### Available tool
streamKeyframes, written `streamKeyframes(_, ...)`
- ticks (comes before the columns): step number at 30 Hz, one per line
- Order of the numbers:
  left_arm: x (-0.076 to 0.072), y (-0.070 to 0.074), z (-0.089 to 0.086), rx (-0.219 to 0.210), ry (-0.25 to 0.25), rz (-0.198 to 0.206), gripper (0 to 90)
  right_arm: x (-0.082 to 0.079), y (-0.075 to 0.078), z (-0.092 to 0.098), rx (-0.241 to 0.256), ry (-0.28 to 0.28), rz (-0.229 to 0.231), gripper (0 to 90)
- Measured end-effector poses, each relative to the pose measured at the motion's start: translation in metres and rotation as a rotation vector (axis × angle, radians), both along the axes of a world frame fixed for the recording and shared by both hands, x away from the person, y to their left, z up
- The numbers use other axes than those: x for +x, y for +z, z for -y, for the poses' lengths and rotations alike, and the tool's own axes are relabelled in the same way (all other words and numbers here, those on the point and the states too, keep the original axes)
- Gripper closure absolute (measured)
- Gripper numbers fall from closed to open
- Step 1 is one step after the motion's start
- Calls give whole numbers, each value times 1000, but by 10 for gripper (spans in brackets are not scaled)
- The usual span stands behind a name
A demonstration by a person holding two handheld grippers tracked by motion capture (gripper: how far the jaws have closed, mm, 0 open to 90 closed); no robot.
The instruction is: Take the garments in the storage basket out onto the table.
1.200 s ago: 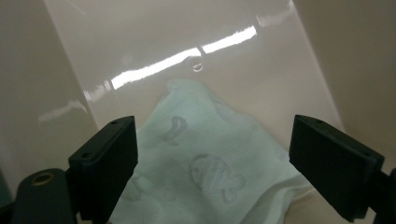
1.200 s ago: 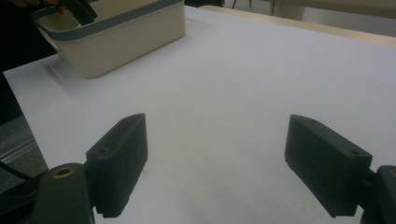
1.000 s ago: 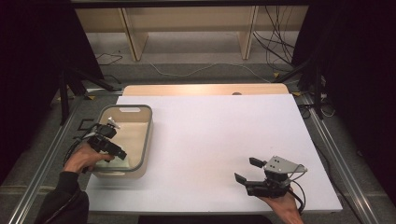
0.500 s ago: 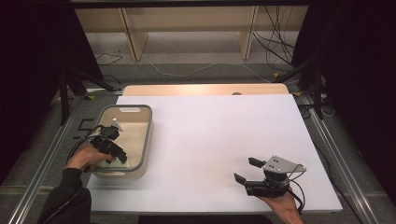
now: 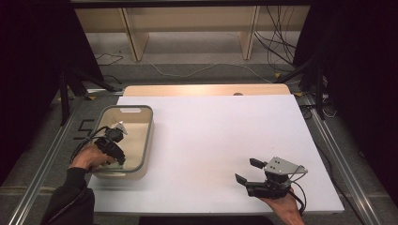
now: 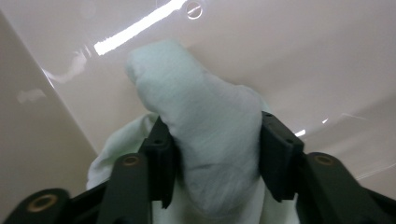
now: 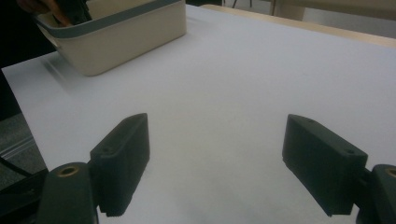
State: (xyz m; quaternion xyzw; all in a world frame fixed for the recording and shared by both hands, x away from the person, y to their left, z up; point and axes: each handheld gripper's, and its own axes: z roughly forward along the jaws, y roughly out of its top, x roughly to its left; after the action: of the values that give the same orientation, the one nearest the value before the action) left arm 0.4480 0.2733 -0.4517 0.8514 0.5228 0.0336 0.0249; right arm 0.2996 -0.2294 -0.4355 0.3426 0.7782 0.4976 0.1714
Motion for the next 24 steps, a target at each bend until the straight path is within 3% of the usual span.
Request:
streamKeyframes(8, -2, 10, -7, -99, -16, 28, 625, 0, 0, 0, -5, 3, 4, 241)
streamKeyframes(11, -4, 21, -11, -137, -1, 82, 625, -1, 1, 0, -7, -3, 2, 242)
streamKeyframes(13, -5, 25, -12, -150, -2, 94, 624, 0, 0, 0, -8, -3, 3, 242)
streamKeyframes(15, -6, 34, -13, -192, 1, 130, 624, 0, 0, 0, -5, -1, 3, 242)
streamKeyframes(24, -7, 47, -17, -270, 29, 233, 621, 0, 0, 0, -5, -1, 3, 242)
